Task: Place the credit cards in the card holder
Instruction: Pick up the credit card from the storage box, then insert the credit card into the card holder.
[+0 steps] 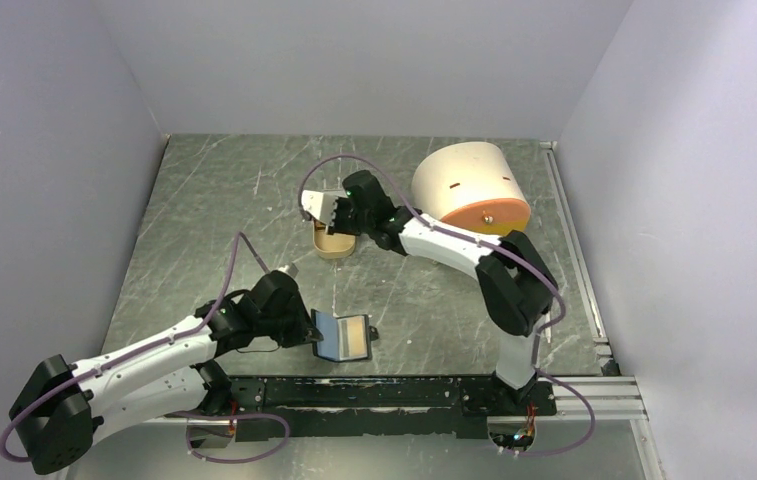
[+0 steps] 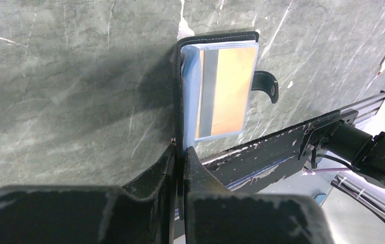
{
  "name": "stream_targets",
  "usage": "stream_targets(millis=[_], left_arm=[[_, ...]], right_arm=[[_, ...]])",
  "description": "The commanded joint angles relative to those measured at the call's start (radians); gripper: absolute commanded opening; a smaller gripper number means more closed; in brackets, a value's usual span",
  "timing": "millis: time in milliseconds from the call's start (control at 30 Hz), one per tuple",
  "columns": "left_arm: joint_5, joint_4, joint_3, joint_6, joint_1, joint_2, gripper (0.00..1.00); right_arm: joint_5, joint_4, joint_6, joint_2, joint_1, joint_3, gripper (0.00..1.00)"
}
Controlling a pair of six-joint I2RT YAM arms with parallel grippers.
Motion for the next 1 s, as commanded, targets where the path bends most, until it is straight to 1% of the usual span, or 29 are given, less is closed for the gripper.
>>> stream_targets(millis=[0, 67, 133, 200, 267, 300, 400, 533, 667, 733, 800, 867, 967], left_arm=[[0.031, 0.09, -0.019, -0.014, 0.005, -0.008, 0.09], [0.047, 0.117, -0.018, -0.024, 0.005, -0.005, 0.09], [0.058, 0.144, -0.023, -0.035, 0.006, -0.005, 0.09], [0.071, 0.19, -0.035, -0.046, 0.006, -0.003, 0.09], [0.111, 0.26, -0.056, -0.053, 0.007, 0.013, 0.09], [0.136, 0.278, -0.066, -0.056, 0.007, 0.025, 0.09], [0.133, 0.3, -0.072, -0.061, 0.007, 0.054, 0.09], [0.115, 0.334, -0.077, -0.055, 0.009, 0.077, 0.09], [0.104, 0.397, -0.079, -0.064, 0.017, 0.111, 0.09], [0.116, 0.445, -0.084, -0.069, 0.032, 0.135, 0.09], [0.148, 0.499, -0.093, -0.082, 0.064, 0.165, 0.09], [0.181, 0.577, -0.109, -0.101, 0.092, 0.193, 0.09], [0.182, 0.578, -0.099, -0.087, 0.101, 0.238, 0.09]], right_arm=[[-0.088, -0.014, 0.115, -0.119, -0.006, -0.052, 0.0], [-0.093, -0.03, 0.205, -0.151, -0.006, -0.053, 0.0], [-0.1, -0.083, 0.316, -0.167, -0.007, -0.028, 0.0], [-0.097, -0.095, 0.422, -0.193, -0.005, -0.042, 0.0], [-0.109, -0.047, 0.514, -0.263, -0.007, -0.113, 0.0], [-0.097, 0.011, 0.579, -0.303, -0.006, -0.159, 0.0], [-0.065, 0.061, 0.757, -0.412, -0.006, -0.258, 0.0], [-0.047, 0.023, 0.944, -0.51, -0.007, -0.304, 0.0], [0.006, -0.045, 1.181, -0.581, -0.006, -0.35, 0.0], [-0.036, -0.071, 1.292, -0.605, -0.007, -0.395, 0.0], [-0.089, -0.091, 1.368, -0.621, -0.006, -0.433, 0.0], [-0.098, -0.108, 1.451, -0.649, -0.007, -0.484, 0.0], [-0.081, -0.086, 1.547, -0.723, -0.006, -0.591, 0.0]])
